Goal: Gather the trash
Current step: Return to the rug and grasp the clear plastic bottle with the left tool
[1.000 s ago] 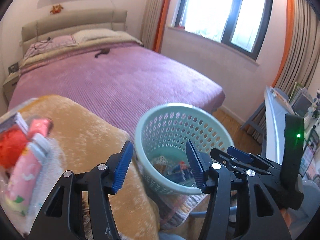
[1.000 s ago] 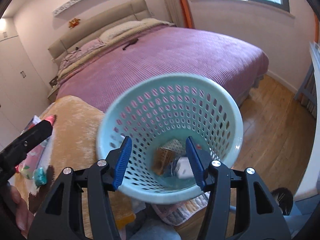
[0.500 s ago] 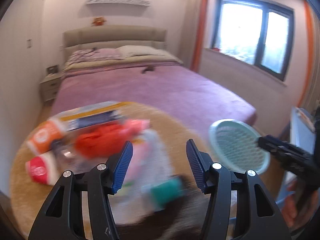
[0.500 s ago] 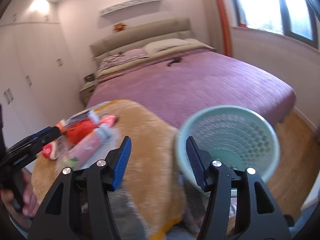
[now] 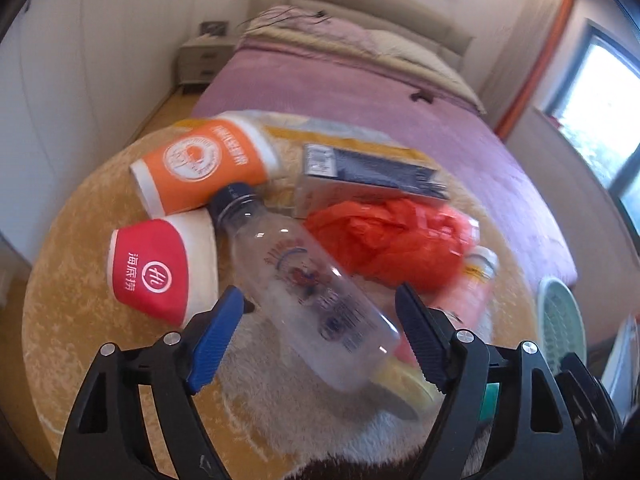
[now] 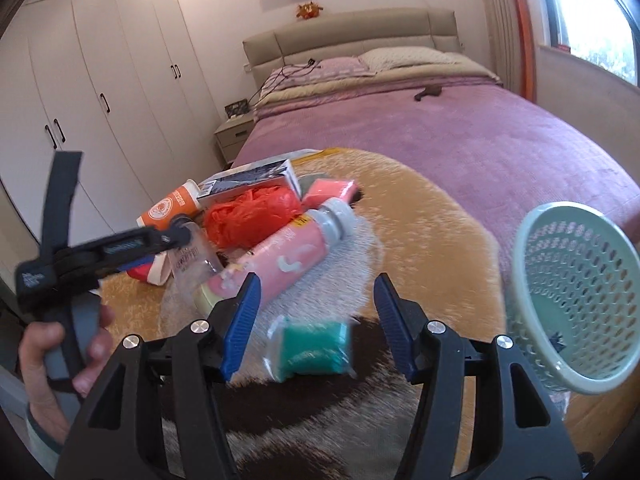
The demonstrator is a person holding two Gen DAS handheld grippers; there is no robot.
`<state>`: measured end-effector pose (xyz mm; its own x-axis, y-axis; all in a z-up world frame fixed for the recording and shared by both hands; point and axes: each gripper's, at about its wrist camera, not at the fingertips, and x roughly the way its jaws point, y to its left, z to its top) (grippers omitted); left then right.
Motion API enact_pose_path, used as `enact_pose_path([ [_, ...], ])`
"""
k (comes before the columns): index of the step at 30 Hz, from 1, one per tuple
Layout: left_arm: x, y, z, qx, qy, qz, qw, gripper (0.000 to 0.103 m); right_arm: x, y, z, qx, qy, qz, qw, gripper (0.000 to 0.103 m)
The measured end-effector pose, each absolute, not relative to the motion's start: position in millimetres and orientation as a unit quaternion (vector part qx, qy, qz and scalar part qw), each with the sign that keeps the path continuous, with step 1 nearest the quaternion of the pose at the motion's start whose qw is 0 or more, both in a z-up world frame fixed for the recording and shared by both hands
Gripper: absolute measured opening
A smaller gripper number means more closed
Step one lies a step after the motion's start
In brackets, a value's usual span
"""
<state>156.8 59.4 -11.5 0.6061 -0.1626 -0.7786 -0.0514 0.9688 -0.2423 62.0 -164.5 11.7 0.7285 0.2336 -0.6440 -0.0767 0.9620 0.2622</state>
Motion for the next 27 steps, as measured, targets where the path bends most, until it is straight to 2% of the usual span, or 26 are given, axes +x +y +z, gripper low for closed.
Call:
enact_pose_path([
  [12,172.8,64.4,-30.0,-0.114,0.464,-0.032,0.878,0.07,121.3,-147.7,-7.4,0.183,0.413,0.097,0.887,0.055],
  [17,153.6,71.9,-29.7,-0.102,0.47,-0.063,0.874,0.063,136.1,-126.7,-13.4,0.186,0.43,0.096,0.878,0.056],
  [19,139.7,76.5,-30.6,-0.1,0.473,-0.077,0.872,0.063,141.8,-123.0,-17.8,0.188,0.441,0.071,0.874,0.061],
  [27,89.6,91.8,-33.4,-0.074,0.468,-0.105,0.874,0.059,152.4,-115.7,-39.0,0.219,0.48,0.055,0.847,0.061],
])
